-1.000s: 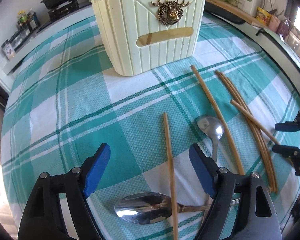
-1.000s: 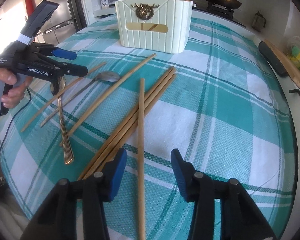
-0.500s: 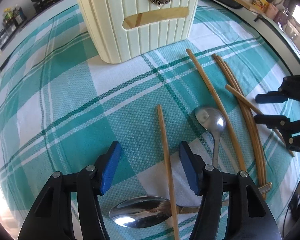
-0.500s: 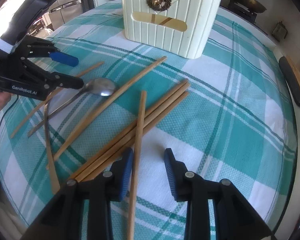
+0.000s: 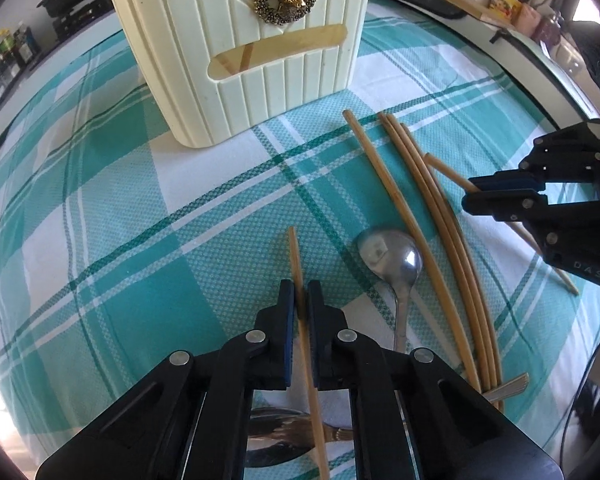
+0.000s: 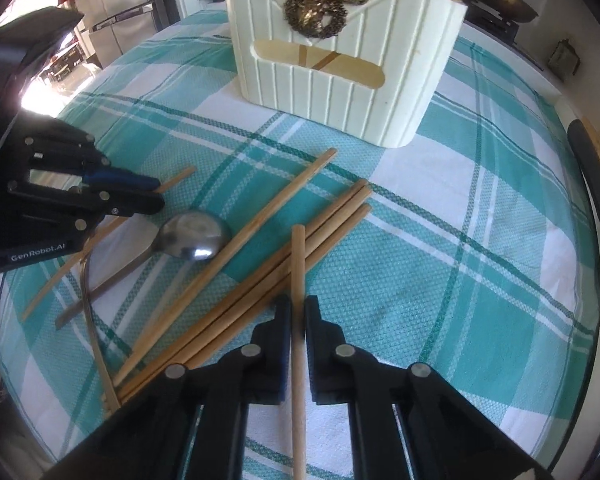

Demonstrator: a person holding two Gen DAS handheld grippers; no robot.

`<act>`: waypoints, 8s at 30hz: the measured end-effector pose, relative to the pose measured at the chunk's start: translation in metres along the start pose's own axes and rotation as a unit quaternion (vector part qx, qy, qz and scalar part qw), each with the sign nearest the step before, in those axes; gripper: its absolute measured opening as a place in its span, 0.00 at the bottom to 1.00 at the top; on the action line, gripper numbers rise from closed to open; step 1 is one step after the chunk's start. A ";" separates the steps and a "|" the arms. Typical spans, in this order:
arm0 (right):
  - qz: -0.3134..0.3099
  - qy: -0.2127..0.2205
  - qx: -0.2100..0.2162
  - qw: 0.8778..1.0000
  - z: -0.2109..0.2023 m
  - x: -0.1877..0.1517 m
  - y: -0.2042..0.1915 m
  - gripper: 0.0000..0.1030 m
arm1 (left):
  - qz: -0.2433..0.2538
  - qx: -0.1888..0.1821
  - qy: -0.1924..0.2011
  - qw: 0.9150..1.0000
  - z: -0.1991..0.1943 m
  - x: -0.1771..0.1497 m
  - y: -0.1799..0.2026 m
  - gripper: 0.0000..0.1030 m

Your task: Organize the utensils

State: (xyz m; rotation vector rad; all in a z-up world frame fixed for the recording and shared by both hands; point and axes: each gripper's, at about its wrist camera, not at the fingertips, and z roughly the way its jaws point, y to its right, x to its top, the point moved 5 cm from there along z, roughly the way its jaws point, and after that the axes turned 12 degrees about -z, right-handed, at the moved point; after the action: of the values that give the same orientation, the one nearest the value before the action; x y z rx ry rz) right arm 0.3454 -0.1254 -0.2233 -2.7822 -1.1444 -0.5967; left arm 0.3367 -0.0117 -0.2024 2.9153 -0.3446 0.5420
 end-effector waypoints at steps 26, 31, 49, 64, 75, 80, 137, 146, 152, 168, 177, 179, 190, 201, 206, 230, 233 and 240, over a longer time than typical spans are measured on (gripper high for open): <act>0.087 0.254 -0.054 0.962 -0.189 -0.024 0.003 0.07 | -0.108 -0.089 0.279 0.950 -0.199 -0.003 -0.016 0.03; 0.077 0.263 -0.058 0.960 -0.196 -0.023 -0.006 0.07 | -0.116 -0.098 0.297 0.943 -0.202 -0.006 -0.017 0.03; 0.093 0.276 -0.067 0.954 -0.200 -0.024 -0.003 0.07 | -0.141 -0.113 0.327 0.928 -0.224 -0.012 -0.024 0.02; 0.101 0.291 -0.058 0.949 -0.207 -0.007 0.005 0.07 | -0.150 -0.109 0.331 0.925 -0.234 0.002 -0.031 0.02; 0.102 0.304 -0.064 0.945 -0.218 0.027 0.033 0.07 | -0.157 -0.124 0.350 0.915 -0.263 0.041 -0.042 0.02; 0.097 0.328 -0.071 0.937 -0.239 0.075 0.059 0.07 | -0.155 -0.130 0.371 0.906 -0.283 0.085 -0.044 0.02; 0.103 0.208 -0.096 0.968 -0.145 0.041 0.059 0.85 | -0.153 0.124 0.269 0.943 -0.181 -0.003 -0.053 1.00; 0.092 0.170 -0.161 0.968 -0.137 -0.074 -0.008 0.88 | -0.175 0.124 0.260 0.941 -0.164 -0.086 -0.007 0.99; 0.123 0.169 -0.136 0.968 -0.120 -0.108 -0.041 1.00 | -0.174 0.094 0.236 0.951 -0.144 -0.114 0.017 0.99; 0.185 0.084 -0.133 0.970 -0.049 -0.162 -0.023 1.00 | -0.205 0.136 0.163 0.955 -0.069 -0.153 -0.023 0.99; 0.184 0.085 -0.134 0.970 -0.050 -0.160 -0.021 1.00 | -0.219 0.101 0.128 0.962 -0.052 -0.159 -0.027 1.00; 0.184 0.085 -0.134 0.970 -0.050 -0.160 -0.022 1.00 | -0.215 0.107 0.126 0.963 -0.050 -0.159 -0.026 1.00; 0.180 0.089 -0.136 0.970 -0.050 -0.159 -0.021 1.00 | -0.215 0.107 0.127 0.962 -0.050 -0.157 -0.026 1.00; 0.180 0.090 -0.136 0.970 -0.049 -0.159 -0.022 1.00 | -0.216 0.107 0.127 0.962 -0.050 -0.157 -0.026 1.00; 0.180 0.089 -0.136 0.970 -0.050 -0.160 -0.021 1.00 | -0.217 0.108 0.127 0.962 -0.049 -0.157 -0.026 1.00; 0.144 0.063 -0.105 0.982 -0.052 -0.162 -0.025 1.00 | -0.205 0.102 0.110 0.967 -0.047 -0.151 -0.024 1.00; 0.145 0.072 -0.107 0.981 -0.052 -0.164 -0.026 1.00 | -0.203 0.092 0.120 0.967 -0.050 -0.155 -0.024 1.00; 0.158 0.075 -0.107 0.979 -0.055 -0.165 -0.026 1.00 | -0.244 0.042 0.161 0.955 -0.074 -0.157 -0.038 0.99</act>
State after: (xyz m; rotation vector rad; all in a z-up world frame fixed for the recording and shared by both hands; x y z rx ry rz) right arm 0.2032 -0.2278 -0.2372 -2.9421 -0.6234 -0.9194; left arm 0.1793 0.0702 -0.1968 2.7626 0.4385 0.9331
